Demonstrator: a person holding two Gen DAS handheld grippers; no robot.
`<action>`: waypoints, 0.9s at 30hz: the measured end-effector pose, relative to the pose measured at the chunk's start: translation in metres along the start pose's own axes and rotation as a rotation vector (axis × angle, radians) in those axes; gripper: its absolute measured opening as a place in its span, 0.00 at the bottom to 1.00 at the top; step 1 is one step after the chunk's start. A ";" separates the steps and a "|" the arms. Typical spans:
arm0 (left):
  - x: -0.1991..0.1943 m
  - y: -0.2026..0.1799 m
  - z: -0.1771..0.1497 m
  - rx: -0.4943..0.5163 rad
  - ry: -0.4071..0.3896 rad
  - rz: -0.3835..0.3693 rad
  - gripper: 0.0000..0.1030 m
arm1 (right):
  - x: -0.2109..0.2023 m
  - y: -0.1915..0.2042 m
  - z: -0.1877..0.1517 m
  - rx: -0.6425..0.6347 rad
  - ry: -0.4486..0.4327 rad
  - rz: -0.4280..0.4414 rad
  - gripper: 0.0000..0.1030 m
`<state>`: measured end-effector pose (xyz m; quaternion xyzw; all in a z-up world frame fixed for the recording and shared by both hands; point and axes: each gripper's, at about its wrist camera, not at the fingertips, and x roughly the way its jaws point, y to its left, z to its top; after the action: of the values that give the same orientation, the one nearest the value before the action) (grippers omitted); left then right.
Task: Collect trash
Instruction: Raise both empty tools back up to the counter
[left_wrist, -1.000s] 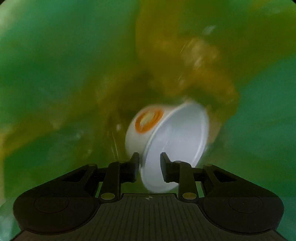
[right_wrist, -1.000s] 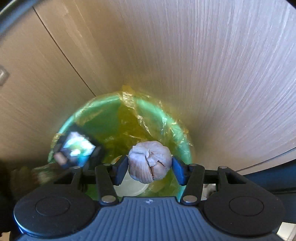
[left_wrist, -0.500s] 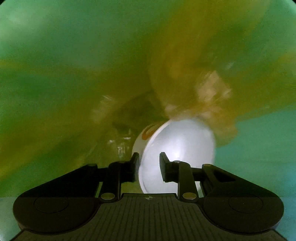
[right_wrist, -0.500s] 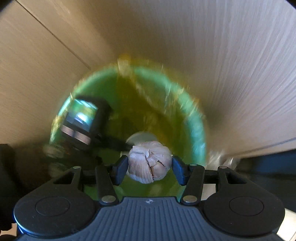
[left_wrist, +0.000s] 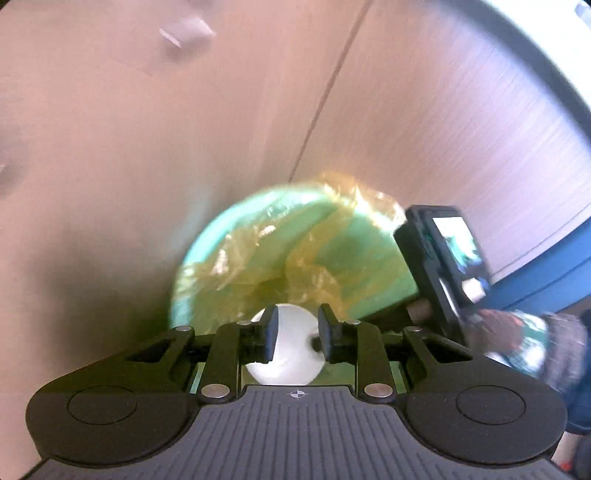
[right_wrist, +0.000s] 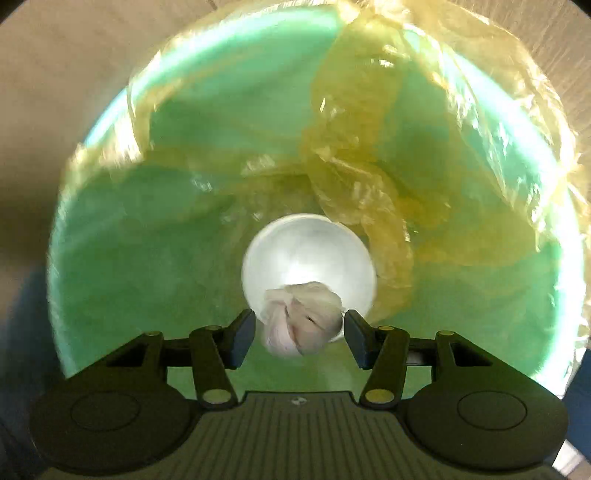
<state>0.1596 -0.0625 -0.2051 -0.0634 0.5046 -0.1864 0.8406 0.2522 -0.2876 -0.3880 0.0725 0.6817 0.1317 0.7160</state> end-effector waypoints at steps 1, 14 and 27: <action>-0.015 0.004 -0.004 -0.010 -0.028 -0.008 0.26 | -0.011 -0.001 0.000 0.013 -0.020 0.010 0.62; -0.144 -0.023 -0.029 0.050 -0.319 -0.177 0.26 | -0.230 0.076 -0.073 -0.164 -0.672 -0.215 0.69; -0.278 -0.002 -0.027 0.022 -0.543 -0.037 0.26 | -0.354 0.222 -0.085 -0.418 -0.979 0.058 0.81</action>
<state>0.0185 0.0425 0.0117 -0.1109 0.2575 -0.1833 0.9422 0.1353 -0.1839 0.0085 0.0002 0.2250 0.2353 0.9455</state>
